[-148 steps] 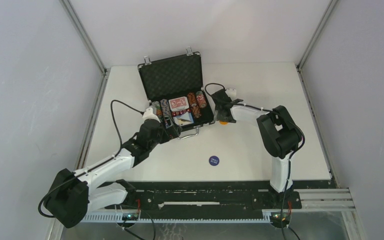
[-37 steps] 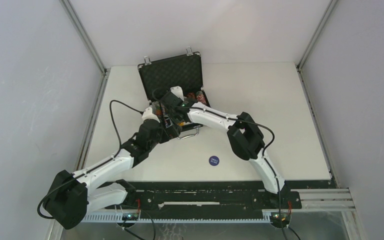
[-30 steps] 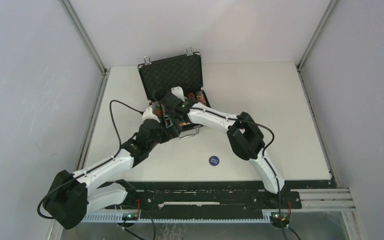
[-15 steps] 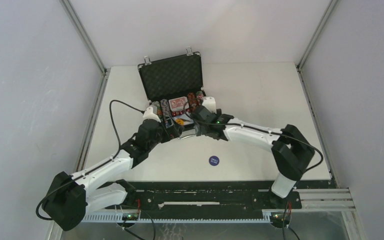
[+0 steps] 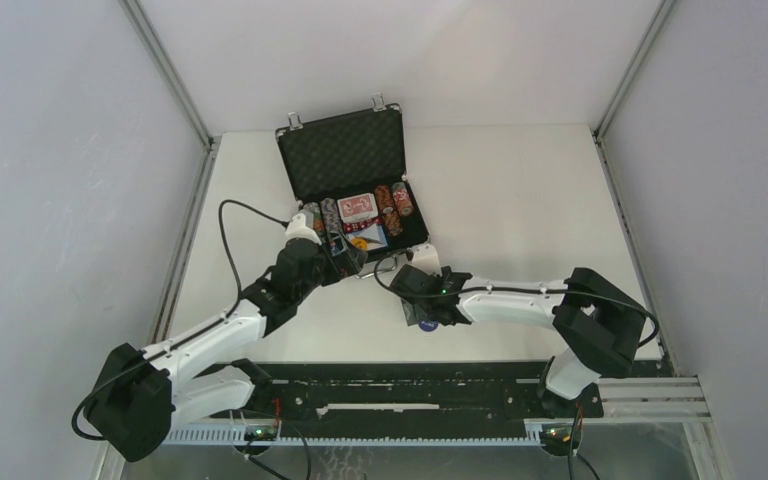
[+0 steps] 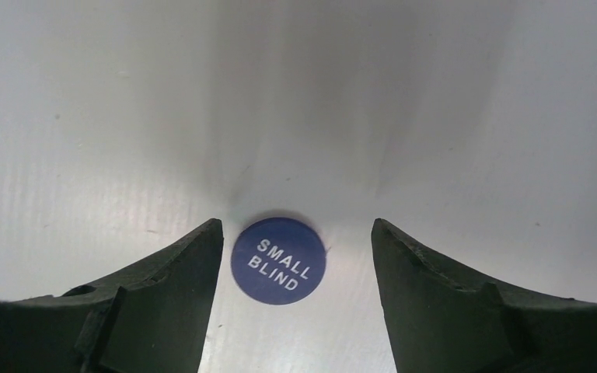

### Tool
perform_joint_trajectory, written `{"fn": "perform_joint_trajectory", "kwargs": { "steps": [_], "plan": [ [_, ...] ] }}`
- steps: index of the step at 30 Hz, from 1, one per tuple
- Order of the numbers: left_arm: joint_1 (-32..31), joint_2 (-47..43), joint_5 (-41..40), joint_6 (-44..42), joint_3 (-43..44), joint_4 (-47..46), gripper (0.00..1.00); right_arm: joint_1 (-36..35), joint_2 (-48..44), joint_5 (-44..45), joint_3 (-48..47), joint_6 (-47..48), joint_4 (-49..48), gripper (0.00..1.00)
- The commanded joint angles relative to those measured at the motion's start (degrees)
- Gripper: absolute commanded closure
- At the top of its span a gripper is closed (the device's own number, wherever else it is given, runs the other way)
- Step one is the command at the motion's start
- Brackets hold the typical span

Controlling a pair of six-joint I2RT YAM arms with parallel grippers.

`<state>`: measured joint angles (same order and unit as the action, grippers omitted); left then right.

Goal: Pack up texas hold em set

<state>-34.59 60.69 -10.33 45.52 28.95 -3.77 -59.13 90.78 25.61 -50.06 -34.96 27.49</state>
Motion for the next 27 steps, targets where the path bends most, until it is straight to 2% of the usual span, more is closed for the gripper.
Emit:
{"fn": "perform_joint_trajectory", "kwargs": {
  "steps": [1,16,27],
  "plan": [
    [0.22,-1.66,-1.34,-0.69,0.03,-1.47,0.00,-1.99,-1.48,0.93,0.10,-2.97,-2.23,0.21],
    [0.22,-2.03,-2.40,-0.96,0.21,-0.71,0.00,-5.73,2.58,0.47,1.89,-6.06,-0.81,0.21],
    [0.22,-1.42,-2.41,-1.04,0.23,-0.77,0.00,-7.53,-0.67,-1.65,4.70,-6.46,-1.99,0.23]
  ]
}}
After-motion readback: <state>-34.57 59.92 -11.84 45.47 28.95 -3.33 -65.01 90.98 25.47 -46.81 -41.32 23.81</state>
